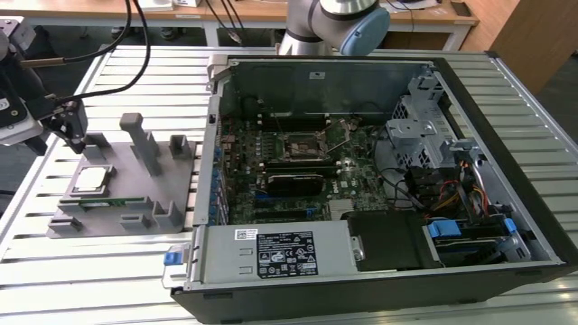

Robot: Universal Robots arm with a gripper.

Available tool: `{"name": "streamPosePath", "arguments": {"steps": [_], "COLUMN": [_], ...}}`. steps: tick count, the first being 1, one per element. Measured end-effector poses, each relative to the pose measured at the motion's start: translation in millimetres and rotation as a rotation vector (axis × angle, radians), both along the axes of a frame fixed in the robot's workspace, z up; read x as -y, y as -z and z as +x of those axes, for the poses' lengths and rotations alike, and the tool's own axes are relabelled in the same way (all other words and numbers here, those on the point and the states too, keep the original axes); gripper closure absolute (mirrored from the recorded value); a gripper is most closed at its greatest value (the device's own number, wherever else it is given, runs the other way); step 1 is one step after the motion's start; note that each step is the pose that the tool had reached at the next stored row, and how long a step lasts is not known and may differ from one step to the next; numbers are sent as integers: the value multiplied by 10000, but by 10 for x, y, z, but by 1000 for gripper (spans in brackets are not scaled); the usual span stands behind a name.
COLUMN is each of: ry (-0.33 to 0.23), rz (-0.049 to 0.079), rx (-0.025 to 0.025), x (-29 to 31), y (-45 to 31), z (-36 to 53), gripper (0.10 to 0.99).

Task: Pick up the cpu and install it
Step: 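Pick up the cpu and move it towards the insertion slot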

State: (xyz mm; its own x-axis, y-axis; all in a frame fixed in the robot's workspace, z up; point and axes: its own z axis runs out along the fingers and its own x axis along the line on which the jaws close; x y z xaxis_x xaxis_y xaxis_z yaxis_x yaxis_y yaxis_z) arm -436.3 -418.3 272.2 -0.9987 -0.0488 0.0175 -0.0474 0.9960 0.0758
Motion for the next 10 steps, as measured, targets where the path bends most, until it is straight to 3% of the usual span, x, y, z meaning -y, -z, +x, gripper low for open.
{"name": "streamPosePath", "arguments": {"steps": [10], "ry": [-6], "rz": [0], "rx": [0], "x": [1], "y": [162], "z": [5], "gripper": [498]}}
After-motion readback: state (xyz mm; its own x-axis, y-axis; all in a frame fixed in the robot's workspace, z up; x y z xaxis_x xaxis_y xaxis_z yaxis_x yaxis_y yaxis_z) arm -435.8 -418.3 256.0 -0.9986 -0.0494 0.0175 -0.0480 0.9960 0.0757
